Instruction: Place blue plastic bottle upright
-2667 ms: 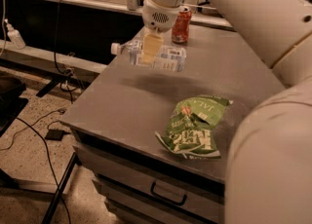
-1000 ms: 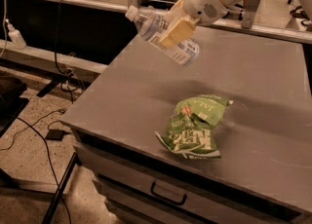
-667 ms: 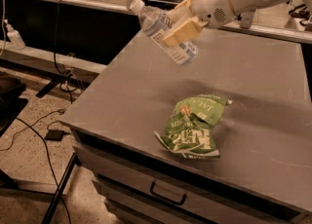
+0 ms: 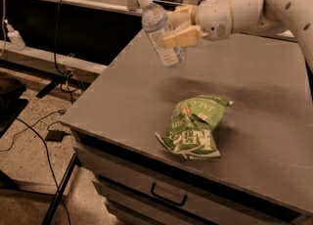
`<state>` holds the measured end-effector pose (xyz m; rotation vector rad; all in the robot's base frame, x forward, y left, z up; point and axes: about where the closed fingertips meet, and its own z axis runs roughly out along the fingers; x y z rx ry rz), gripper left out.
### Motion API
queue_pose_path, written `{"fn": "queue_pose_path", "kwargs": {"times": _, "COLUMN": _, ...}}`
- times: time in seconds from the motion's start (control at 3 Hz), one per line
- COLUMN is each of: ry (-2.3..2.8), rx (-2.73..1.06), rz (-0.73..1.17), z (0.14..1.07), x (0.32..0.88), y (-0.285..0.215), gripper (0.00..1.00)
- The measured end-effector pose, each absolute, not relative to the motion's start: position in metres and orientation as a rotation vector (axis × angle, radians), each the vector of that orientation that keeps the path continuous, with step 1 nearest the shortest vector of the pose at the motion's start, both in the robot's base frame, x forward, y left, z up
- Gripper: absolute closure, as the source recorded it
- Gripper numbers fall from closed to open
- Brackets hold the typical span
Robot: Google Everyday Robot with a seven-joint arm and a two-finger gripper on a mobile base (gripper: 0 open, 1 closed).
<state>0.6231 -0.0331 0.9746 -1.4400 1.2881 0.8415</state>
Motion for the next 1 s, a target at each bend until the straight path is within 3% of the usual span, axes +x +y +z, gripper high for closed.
{"fn": "queue_pose_path", "kwargs": {"times": 0.67, "ry": 1.207, "rx": -1.321, "rz": 1.043, "z": 0.945, "x": 0.643, "y": -0.022, "gripper": 1.00}}
{"fn": "queue_pose_path", "kwargs": {"times": 1.0, "ry": 1.207, "rx": -1.321, "rz": 1.043, "z": 0.945, "x": 0.643, "y": -0.022, "gripper": 1.00}}
